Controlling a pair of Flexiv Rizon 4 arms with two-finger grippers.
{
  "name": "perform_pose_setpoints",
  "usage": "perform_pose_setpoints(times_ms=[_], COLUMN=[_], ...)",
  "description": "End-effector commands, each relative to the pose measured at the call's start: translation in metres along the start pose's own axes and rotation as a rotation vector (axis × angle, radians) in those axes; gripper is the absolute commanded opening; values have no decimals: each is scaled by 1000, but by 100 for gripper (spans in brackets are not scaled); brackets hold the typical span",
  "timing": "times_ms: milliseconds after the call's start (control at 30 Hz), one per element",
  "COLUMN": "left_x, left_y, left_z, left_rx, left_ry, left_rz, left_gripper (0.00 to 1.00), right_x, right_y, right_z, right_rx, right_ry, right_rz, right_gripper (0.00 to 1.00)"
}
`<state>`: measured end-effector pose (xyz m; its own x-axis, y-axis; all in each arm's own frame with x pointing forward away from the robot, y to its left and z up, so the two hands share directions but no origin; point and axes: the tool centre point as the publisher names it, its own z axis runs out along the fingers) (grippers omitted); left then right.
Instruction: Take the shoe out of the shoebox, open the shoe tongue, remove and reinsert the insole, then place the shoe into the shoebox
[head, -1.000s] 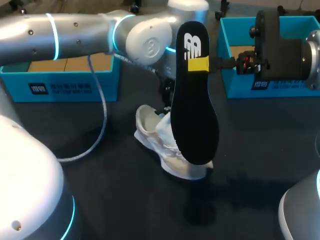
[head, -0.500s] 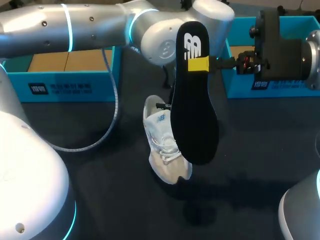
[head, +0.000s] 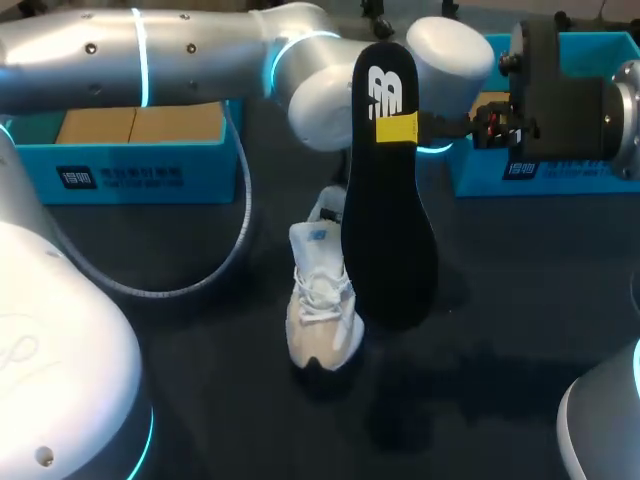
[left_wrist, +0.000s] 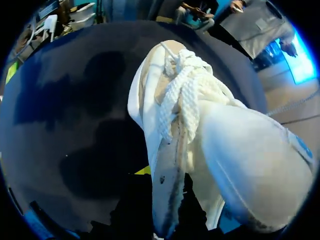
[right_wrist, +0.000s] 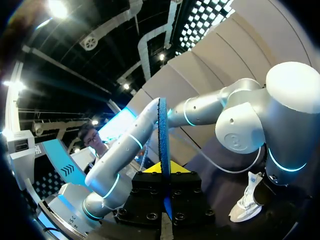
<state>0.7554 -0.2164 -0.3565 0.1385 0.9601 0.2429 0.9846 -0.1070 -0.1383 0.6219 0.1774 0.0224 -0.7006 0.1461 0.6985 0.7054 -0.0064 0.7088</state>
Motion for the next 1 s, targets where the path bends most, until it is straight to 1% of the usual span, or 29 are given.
perform_pose_setpoints(times_ms=[33,200,333,433,733,867,967,1000], left_x=[-4,-14,-21,-22,-15,-16,-18,-18], left_y=[-3,-2,0,3,18,22,26,26], left_z=[10,14,18,17,13,19,24,26], left_rx=[44,59,57,47,30,25,42,36], left_ry=[-50,-77,-52,-25,31,52,50,50], left_rz=[-50,-102,-82,-61,-46,-44,-44,-47], left_gripper=[0,0,0,0,0,0,0,0], right_x=[0,0,0,0,0,0,0,0], right_y=[0,0,0,0,0,0,0,0], right_z=[2,2,2,2,2,2,2,2], right_rx=[-1,-1,-1,-1,-1,-1,-1,-1], right_ry=[-1,-1,-1,-1,-1,-1,-1,-1], right_rz=[0,0,0,0,0,0,0,0], right_gripper=[0,0,0,0,0,0,0,0])
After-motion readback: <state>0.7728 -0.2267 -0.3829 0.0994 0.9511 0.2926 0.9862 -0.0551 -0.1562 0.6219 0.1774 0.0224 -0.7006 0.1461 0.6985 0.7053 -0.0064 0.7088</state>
